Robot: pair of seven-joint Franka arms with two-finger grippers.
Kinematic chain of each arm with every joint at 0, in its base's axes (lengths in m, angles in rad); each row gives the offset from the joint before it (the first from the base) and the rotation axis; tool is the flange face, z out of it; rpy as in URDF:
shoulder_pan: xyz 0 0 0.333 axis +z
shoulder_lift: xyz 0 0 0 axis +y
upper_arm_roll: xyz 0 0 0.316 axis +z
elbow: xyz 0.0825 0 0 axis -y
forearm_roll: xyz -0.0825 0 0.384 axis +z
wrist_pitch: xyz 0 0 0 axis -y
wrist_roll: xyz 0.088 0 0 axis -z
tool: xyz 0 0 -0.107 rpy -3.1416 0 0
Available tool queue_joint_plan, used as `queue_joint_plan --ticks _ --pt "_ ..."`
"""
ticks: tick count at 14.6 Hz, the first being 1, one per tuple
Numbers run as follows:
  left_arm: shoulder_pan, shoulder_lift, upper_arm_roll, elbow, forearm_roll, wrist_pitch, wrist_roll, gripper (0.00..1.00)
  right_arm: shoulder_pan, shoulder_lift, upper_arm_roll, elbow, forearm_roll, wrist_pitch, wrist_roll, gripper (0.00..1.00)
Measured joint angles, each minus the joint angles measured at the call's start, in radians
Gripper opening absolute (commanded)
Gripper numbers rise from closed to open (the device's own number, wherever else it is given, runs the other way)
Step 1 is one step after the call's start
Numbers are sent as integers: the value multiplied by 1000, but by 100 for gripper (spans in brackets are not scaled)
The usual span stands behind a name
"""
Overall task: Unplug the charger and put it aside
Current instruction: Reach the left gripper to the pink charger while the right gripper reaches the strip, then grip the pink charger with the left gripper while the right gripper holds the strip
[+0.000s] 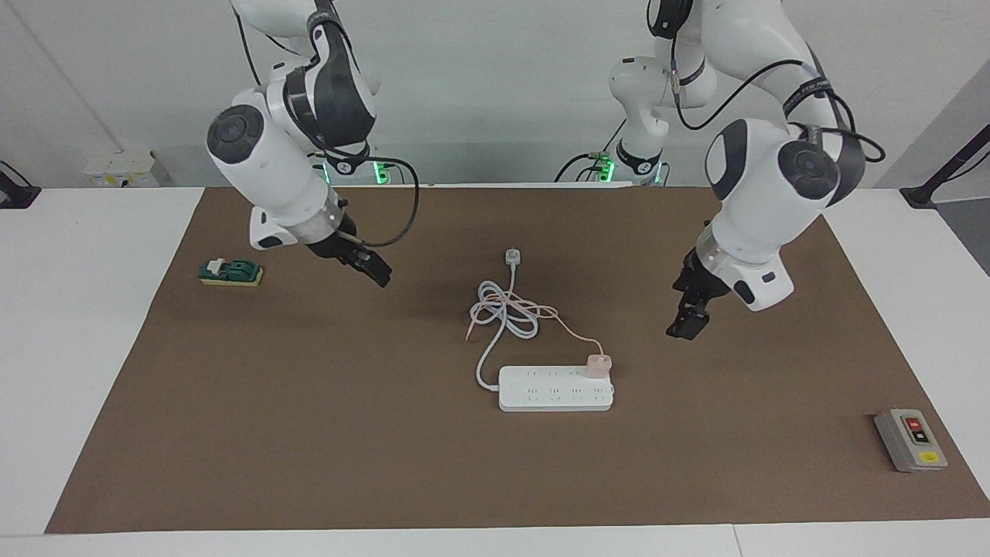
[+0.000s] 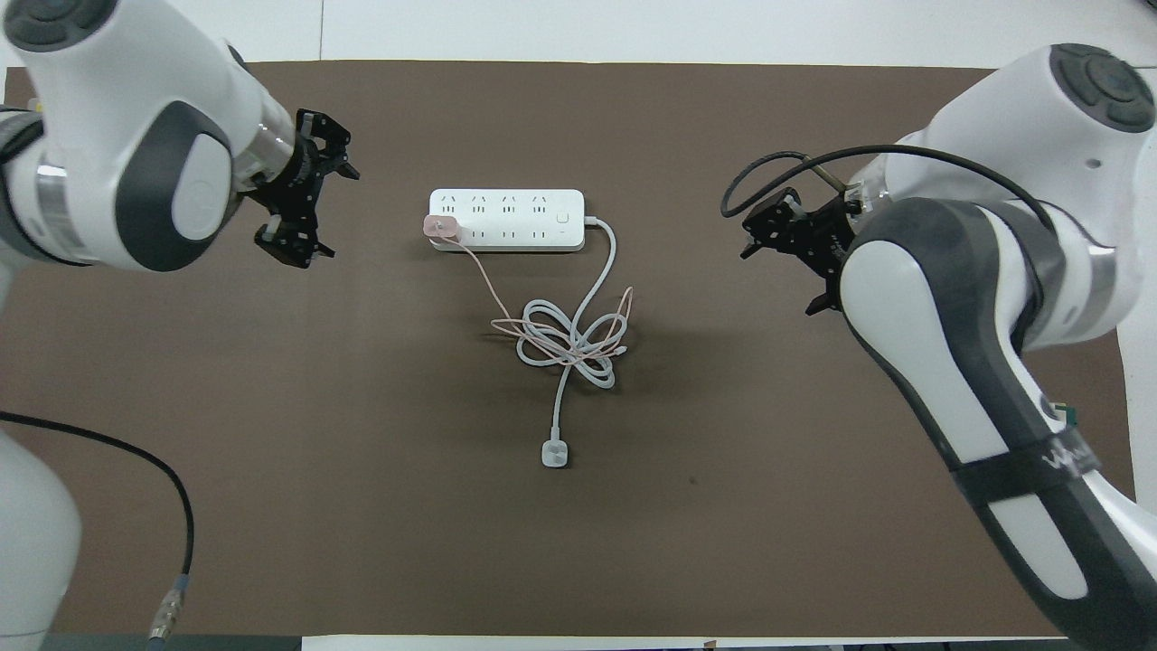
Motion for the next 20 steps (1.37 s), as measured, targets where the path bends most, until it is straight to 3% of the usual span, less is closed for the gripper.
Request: queue_joint_plan --ticks 1,4,10,15,20 --pt "-44 53 1 3 11 67 -131 100 19 42 -1 3 71 52 93 100" --pt "-97 117 2 4 65 126 -311 100 84 172 0 84 205 169 310 100" --pt "-114 154 7 4 80 156 -380 100 138 412 -1 247 415 368 536 100" --pt "-114 177 7 3 80 190 -381 100 159 611 7 480 466 381 685 100" --pt "-124 210 4 3 80 209 -381 100 160 698 41 561 468 331 690 100"
